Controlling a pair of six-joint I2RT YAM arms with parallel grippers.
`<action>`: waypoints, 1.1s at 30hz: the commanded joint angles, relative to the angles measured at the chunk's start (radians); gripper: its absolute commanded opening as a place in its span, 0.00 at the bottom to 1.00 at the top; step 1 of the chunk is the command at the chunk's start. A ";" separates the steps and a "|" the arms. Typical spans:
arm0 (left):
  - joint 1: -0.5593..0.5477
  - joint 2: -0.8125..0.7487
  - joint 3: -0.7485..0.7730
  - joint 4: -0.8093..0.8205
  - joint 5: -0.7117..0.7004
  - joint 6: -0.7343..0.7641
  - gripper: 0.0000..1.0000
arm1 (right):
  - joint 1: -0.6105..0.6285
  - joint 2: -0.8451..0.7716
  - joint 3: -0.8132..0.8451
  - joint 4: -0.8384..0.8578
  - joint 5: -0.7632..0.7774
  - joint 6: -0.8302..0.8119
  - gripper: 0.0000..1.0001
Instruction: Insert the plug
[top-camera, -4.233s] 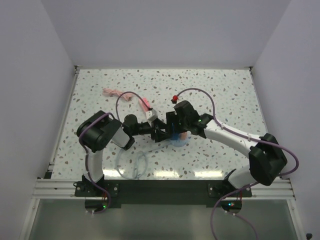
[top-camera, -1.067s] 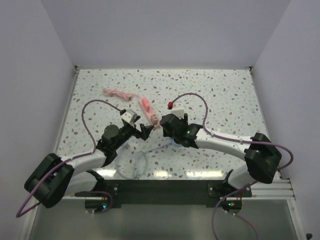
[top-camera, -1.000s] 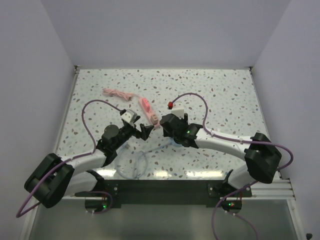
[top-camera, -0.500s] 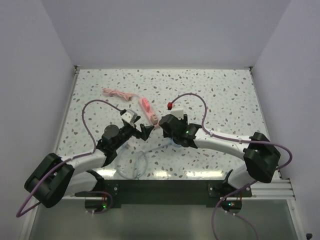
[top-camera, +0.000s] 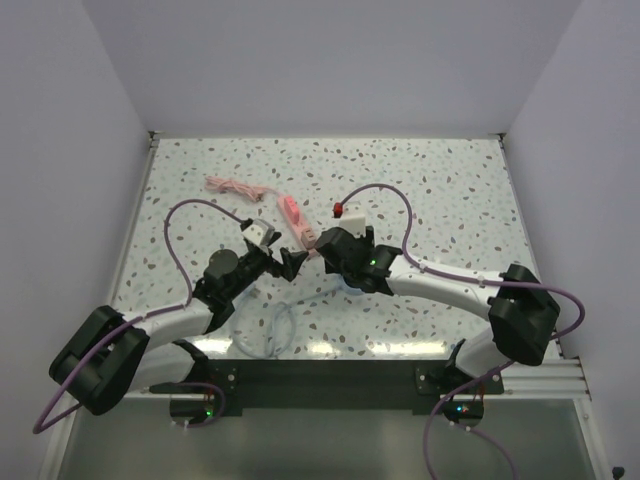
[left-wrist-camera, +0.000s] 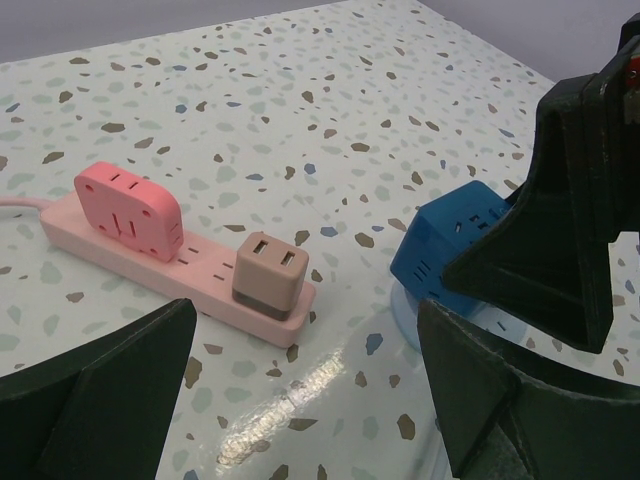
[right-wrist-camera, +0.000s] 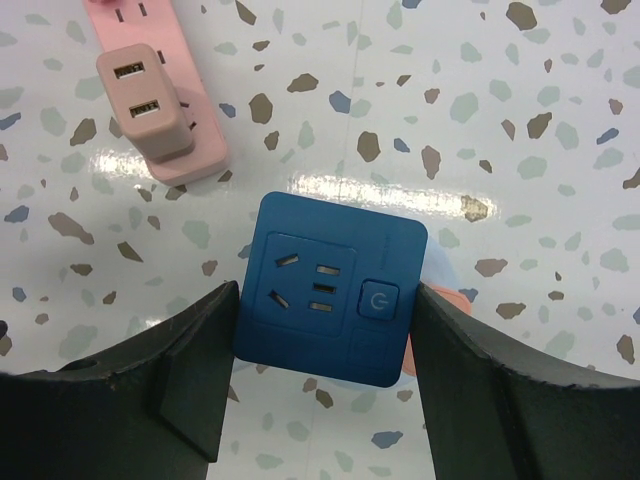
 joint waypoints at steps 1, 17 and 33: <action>0.005 0.001 -0.008 0.040 0.010 -0.020 0.98 | 0.010 -0.026 0.049 0.003 0.060 0.019 0.00; 0.005 -0.001 -0.008 0.034 0.010 -0.020 0.98 | 0.010 0.026 0.052 -0.008 0.028 0.032 0.00; 0.005 -0.021 -0.013 0.029 0.010 -0.023 0.98 | 0.013 0.012 0.052 -0.025 0.026 0.045 0.00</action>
